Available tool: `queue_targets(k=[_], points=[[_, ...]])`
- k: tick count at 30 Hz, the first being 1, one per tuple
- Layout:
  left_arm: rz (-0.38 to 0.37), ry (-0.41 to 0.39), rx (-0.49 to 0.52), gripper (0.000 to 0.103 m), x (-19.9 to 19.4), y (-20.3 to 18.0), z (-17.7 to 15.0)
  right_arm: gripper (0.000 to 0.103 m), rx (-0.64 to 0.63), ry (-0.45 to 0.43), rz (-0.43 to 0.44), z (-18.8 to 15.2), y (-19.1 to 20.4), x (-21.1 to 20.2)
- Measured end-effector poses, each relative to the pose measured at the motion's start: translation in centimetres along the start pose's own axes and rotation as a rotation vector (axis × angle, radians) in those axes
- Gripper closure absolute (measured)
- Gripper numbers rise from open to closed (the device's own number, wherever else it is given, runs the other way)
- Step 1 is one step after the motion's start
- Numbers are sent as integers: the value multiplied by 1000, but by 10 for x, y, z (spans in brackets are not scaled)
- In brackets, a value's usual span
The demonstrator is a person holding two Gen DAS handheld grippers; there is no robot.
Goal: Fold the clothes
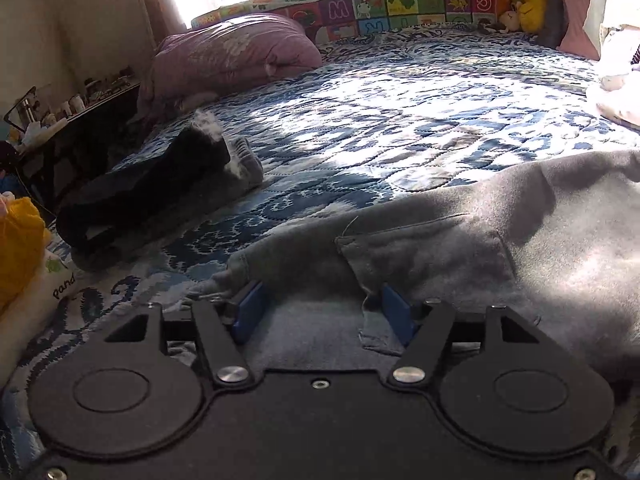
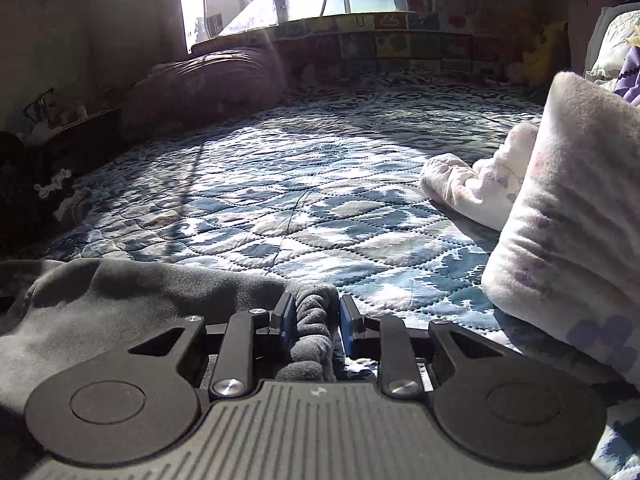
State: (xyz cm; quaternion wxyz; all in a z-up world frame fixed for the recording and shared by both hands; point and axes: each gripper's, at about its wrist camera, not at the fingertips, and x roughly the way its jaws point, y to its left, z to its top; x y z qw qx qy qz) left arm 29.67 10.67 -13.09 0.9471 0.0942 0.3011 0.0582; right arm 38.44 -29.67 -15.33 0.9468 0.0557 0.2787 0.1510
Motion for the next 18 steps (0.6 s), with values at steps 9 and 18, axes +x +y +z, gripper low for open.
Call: queue_targets(k=[9, 18], points=[[-417, -116, 66, 56, -53, -80, 4, 77, -78, -89, 14, 3, 11, -33], [-400, -18, 116, 44, -25, -110, -11, 60, -160, -56, -6, -1, 21, -18]])
